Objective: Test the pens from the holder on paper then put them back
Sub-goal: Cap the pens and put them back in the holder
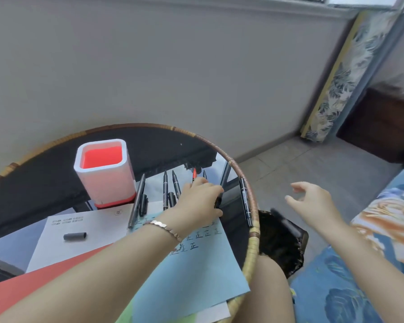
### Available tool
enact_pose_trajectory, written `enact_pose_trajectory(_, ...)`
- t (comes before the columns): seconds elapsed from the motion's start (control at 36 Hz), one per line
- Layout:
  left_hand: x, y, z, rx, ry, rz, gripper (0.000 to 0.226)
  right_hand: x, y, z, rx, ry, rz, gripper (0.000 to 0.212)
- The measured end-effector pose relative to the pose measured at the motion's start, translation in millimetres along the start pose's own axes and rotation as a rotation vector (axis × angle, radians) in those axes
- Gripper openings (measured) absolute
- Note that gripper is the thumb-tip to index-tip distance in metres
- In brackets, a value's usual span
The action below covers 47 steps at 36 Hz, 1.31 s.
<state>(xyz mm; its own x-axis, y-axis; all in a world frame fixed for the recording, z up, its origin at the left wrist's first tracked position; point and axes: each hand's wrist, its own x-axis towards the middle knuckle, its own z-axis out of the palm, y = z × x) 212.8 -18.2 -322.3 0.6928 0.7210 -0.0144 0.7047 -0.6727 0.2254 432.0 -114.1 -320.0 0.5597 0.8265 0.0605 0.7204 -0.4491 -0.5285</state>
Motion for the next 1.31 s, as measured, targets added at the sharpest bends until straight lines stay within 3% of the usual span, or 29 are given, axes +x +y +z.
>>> enact_pose_trajectory(0.14, -6, 1, -1, -0.037, 0.145, 0.047, 0.050, -12, -17, 11, 0.040, -0.053, -0.093, 0.023)
enact_pose_trajectory(0.25, -28, 0, -15, -0.474, 0.354, -0.013, 0.024, -23, -44, 18, 0.061, -0.047, -0.184, 0.014)
enact_pose_trajectory(0.33, -49, -4, -27, -0.725, 0.442, -0.110, 0.041, -27, -63, 25, 0.015, -0.073, -0.218, 0.019)
enact_pose_trajectory(0.42, -71, -17, -33, -0.800, 0.514, -0.209, 0.040, -27, -78, 33, -0.112, -0.112, -0.221, 0.029)
enact_pose_trajectory(0.58, -115, -47, -35, -1.190, 0.419, -0.517, 0.017, -26, -94, 49, -0.263, -0.120, -0.200, 0.031)
enact_pose_trajectory(0.75, -145, -64, -34, -1.366, 0.411, -0.640, 0.013, -27, -99, 60, -0.210, -0.089, -0.141, 0.026)
enact_pose_trajectory(0.97, -146, -66, -31, -1.443, 0.439, -0.683, 0.012, -26, -93, 62, -0.197, -0.105, -0.048, 0.028)
enact_pose_trajectory(1.14, -142, -60, -28, -1.505, 0.425, -0.697, 0.010, -30, -93, 62, -0.138, -0.112, -0.084, 0.030)
enact_pose_trajectory(1.31, -139, -57, -28, -1.621, 0.442, -0.681, 0.007, -68, -130, 48, 0.218, -0.171, -0.324, 0.022)
